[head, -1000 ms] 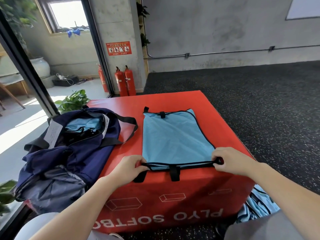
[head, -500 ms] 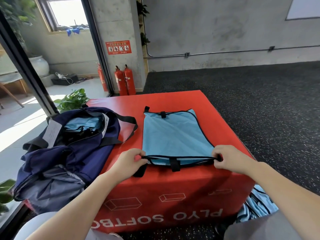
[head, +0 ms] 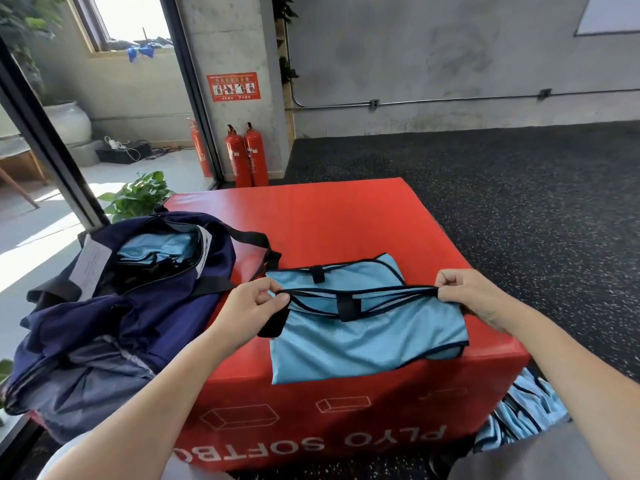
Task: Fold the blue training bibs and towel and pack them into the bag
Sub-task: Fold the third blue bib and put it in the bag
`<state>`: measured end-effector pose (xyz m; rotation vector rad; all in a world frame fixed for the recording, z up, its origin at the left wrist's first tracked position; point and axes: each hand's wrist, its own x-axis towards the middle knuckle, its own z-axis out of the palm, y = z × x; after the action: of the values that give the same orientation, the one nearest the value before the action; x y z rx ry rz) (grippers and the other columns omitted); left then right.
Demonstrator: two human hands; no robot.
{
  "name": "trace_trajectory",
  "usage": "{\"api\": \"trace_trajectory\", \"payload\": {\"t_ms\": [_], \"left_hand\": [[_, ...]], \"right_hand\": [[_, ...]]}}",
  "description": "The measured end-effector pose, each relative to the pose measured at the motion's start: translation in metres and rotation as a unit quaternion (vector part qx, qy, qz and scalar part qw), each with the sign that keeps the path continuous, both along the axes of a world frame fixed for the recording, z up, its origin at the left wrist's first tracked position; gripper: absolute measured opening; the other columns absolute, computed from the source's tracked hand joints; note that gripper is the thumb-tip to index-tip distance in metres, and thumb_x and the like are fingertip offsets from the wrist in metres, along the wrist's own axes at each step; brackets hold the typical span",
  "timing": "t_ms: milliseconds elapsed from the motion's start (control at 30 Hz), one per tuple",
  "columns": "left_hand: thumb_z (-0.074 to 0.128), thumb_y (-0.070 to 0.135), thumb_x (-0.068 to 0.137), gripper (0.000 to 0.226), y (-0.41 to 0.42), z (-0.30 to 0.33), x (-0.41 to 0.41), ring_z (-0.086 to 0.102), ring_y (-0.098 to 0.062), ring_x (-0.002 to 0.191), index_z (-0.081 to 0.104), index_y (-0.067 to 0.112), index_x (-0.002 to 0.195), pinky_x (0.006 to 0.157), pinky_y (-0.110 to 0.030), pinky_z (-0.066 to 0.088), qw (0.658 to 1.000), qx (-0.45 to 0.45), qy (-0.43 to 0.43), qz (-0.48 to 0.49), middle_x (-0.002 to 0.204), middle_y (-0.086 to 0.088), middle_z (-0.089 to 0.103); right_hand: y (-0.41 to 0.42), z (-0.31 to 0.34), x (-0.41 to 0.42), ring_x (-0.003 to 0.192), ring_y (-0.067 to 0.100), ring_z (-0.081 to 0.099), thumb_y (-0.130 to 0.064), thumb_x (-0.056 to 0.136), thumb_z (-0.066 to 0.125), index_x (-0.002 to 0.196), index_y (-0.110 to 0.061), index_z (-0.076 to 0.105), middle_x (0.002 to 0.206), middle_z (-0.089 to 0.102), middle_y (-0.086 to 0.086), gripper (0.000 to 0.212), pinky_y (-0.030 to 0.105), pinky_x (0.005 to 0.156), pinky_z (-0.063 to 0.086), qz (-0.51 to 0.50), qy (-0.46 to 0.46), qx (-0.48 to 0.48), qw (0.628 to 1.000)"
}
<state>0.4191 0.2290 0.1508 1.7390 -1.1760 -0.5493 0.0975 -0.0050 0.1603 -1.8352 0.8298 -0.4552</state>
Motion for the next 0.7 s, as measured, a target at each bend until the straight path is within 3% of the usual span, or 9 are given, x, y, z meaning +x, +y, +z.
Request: {"api": "trace_trajectory", "payload": {"t_ms": [67, 133, 300, 367, 467, 567, 700], "left_hand": [[0.069, 0.029, 0.089, 0.016, -0.008, -0.001, 0.007, 0.049, -0.013, 0.062, 0.066, 0.015, 0.084, 0.066, -0.030, 0.040, 1.000, -0.001, -0.014, 0.010, 0.063, -0.013, 0.058], [0.071, 0.029, 0.088, 0.015, -0.016, -0.004, 0.017, 0.061, -0.010, 0.073, 0.068, 0.014, 0.085, 0.077, -0.030, 0.049, 1.000, -0.007, -0.016, 0.022, 0.078, -0.011, 0.070], [0.070, 0.029, 0.089, 0.010, -0.033, -0.011, 0.044, 0.068, -0.019, 0.076, 0.069, 0.020, 0.084, 0.080, -0.036, 0.053, 0.997, 0.007, -0.051, 0.061, 0.079, -0.003, 0.073], [0.071, 0.029, 0.089, 0.010, -0.039, -0.016, 0.053, 0.069, -0.021, 0.079, 0.069, 0.021, 0.083, 0.080, -0.034, 0.053, 0.993, 0.034, -0.071, 0.084, 0.077, 0.001, 0.073], [0.070, 0.033, 0.090, 0.012, -0.046, -0.028, 0.062, 0.068, -0.013, 0.079, 0.068, 0.024, 0.081, 0.076, -0.028, 0.051, 0.980, 0.106, -0.131, 0.103, 0.076, 0.006, 0.072], [0.069, 0.035, 0.090, 0.015, -0.052, -0.035, 0.068, 0.064, -0.011, 0.077, 0.068, 0.022, 0.083, 0.063, -0.017, 0.043, 0.968, 0.158, -0.159, 0.113, 0.076, 0.004, 0.070], [0.069, 0.035, 0.090, 0.014, -0.061, -0.035, 0.073, 0.061, -0.006, 0.072, 0.066, 0.024, 0.081, 0.059, -0.012, 0.039, 0.966, 0.163, -0.168, 0.111, 0.073, 0.003, 0.069]], "right_hand": [[-0.008, 0.001, 0.009, 0.057, 0.008, 0.033, -0.017, 0.066, 0.061, 0.066, -0.015, 0.055, 0.058, 0.042, -0.004, 0.006, 0.024, 0.053, 0.024, -0.010, -0.003, 0.002, 1.000], [-0.017, 0.003, 0.021, 0.057, 0.009, 0.035, -0.018, 0.067, 0.063, 0.067, -0.015, 0.058, 0.060, 0.044, -0.001, 0.006, 0.023, 0.053, 0.026, -0.016, -0.004, 0.003, 1.000], [-0.045, 0.000, 0.056, 0.062, 0.012, 0.039, -0.006, 0.087, 0.067, 0.075, -0.011, 0.063, 0.066, 0.051, 0.003, 0.013, 0.023, 0.054, 0.030, -0.023, 0.005, -0.023, 0.999], [-0.054, -0.004, 0.070, 0.057, 0.010, 0.038, -0.008, 0.087, 0.067, 0.077, -0.009, 0.063, 0.061, 0.051, -0.003, 0.011, 0.022, 0.052, 0.029, -0.022, 0.037, -0.051, 0.998], [-0.062, -0.015, 0.091, 0.054, 0.008, 0.045, -0.021, 0.082, 0.072, 0.078, -0.016, 0.066, 0.058, 0.057, -0.012, 0.009, 0.027, 0.054, 0.034, -0.010, 0.149, -0.125, 0.981], [-0.064, -0.021, 0.110, 0.071, 0.013, 0.060, -0.032, 0.083, 0.072, 0.083, -0.022, 0.066, 0.079, 0.069, -0.004, 0.011, 0.028, 0.059, 0.042, 0.019, 0.259, -0.180, 0.949], [-0.068, -0.010, 0.127, 0.073, 0.017, 0.061, -0.033, 0.084, 0.072, 0.088, -0.018, 0.066, 0.086, 0.070, 0.002, 0.016, 0.029, 0.060, 0.044, 0.040, 0.298, -0.192, 0.934]]}}
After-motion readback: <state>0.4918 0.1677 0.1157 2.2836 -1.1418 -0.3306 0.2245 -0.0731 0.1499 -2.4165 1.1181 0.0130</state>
